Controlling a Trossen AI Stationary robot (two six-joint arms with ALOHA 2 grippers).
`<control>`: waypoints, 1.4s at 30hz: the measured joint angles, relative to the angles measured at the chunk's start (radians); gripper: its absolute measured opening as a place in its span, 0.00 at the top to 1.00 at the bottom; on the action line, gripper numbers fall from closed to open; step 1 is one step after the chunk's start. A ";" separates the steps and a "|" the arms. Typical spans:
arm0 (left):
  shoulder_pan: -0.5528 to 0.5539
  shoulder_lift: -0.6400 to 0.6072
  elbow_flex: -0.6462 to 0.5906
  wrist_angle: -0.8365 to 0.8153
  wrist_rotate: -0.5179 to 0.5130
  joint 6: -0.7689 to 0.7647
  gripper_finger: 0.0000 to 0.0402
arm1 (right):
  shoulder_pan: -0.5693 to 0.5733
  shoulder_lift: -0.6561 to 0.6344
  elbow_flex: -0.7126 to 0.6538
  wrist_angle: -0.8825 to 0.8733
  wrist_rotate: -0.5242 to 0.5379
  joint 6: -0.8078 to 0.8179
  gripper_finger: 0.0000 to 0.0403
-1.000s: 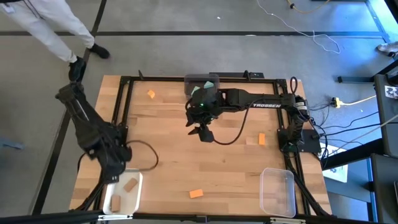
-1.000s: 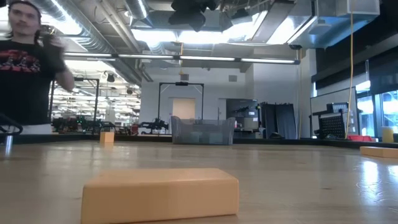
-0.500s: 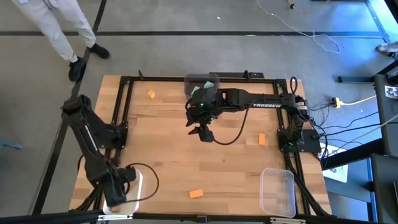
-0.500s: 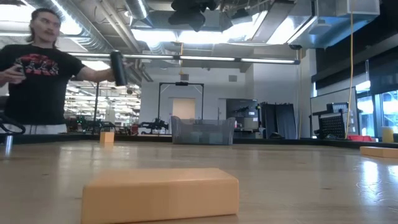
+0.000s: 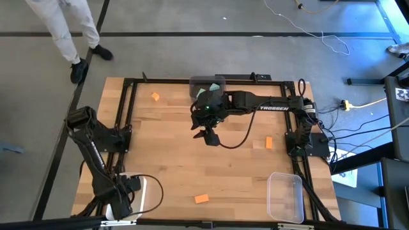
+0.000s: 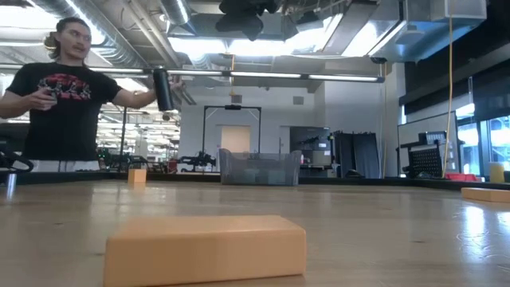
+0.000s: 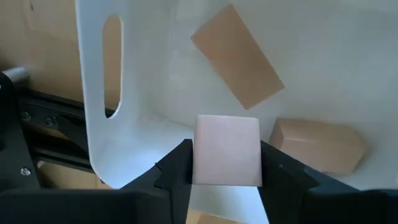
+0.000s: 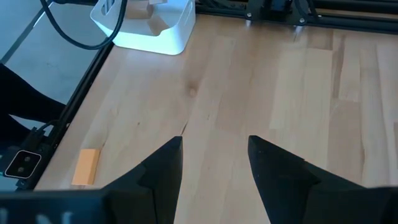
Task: Sort & place blocks by color
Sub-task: Put the brown block into the white bin, then put the top orange block into the transparent bin
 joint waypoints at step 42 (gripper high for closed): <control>0.382 -0.620 0.000 -0.299 -0.510 -0.160 0.57 | -0.005 0.001 0.000 -0.283 0.203 0.204 0.54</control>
